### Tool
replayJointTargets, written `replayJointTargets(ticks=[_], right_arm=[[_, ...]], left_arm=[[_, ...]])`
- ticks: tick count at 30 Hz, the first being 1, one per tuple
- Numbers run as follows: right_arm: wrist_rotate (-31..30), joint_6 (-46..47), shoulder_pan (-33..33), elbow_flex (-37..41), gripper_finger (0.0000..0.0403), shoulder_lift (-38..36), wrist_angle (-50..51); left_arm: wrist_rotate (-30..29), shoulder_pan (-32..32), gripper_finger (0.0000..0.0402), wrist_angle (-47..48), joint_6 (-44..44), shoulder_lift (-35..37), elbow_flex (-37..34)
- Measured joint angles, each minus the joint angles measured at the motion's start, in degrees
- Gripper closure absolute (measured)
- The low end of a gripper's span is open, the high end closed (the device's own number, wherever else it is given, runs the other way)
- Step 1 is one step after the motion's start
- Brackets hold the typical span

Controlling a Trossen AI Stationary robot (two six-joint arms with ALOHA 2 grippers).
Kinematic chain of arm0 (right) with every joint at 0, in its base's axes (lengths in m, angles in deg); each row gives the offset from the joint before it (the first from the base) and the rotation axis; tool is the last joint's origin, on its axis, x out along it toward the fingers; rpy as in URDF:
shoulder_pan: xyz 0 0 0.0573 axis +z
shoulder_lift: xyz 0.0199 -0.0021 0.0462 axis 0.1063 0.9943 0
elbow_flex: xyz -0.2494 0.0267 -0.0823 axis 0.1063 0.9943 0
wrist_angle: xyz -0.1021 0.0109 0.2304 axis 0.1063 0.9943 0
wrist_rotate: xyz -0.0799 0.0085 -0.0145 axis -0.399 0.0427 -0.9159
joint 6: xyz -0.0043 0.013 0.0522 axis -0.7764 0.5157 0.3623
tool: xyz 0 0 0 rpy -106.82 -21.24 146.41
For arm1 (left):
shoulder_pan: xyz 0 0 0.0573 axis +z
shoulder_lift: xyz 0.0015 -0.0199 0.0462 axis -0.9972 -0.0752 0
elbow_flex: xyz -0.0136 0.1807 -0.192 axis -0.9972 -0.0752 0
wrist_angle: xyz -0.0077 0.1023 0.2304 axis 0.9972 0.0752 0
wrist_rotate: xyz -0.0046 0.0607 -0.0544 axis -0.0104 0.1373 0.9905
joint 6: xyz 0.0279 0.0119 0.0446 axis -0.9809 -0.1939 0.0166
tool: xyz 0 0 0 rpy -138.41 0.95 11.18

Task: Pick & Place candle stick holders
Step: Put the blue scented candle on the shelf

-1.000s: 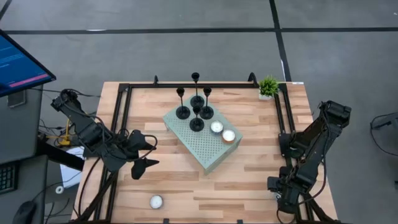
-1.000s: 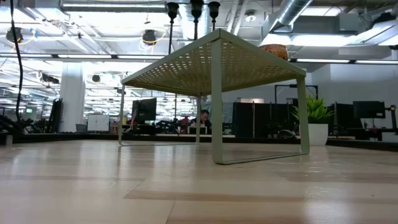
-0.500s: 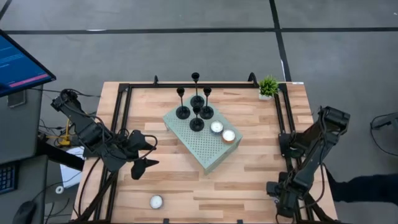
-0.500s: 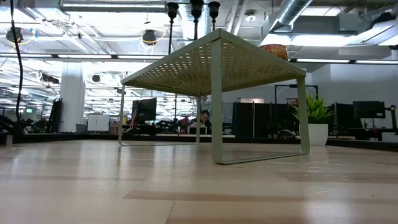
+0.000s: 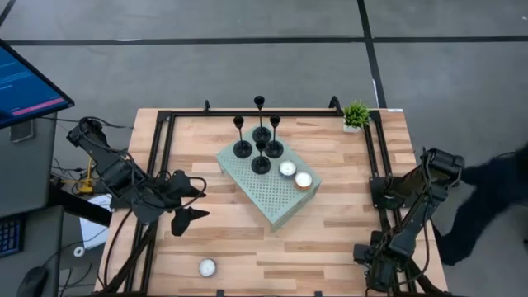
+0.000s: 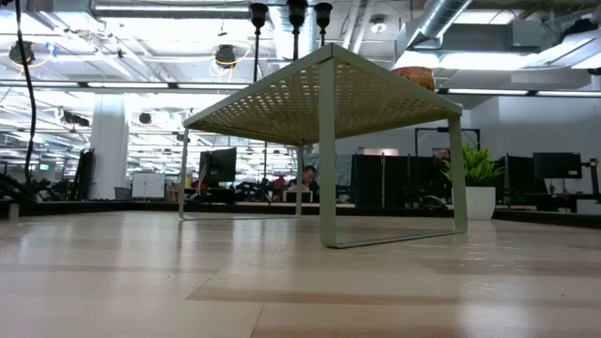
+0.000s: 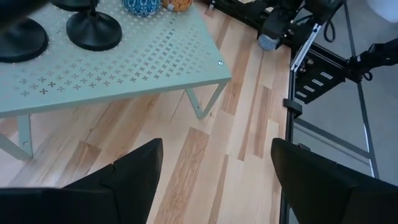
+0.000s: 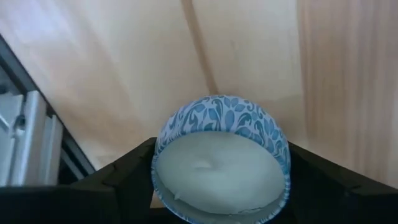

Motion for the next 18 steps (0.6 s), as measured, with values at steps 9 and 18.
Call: replayJointTargets(ticks=[9,18], right_arm=[[-0.7,-2.2,-6.6,-0.3,0.0125,-5.1,0.2],[-4.9,-18.6,-22.0,-13.8,0.0125,-10.2,15.2]], left_arm=[[0.0,0.0,0.0101,0.0,-0.5,0.1,0.0],[0.0,0.0,0.0101,0.0,-0.6,0.1,0.0]])
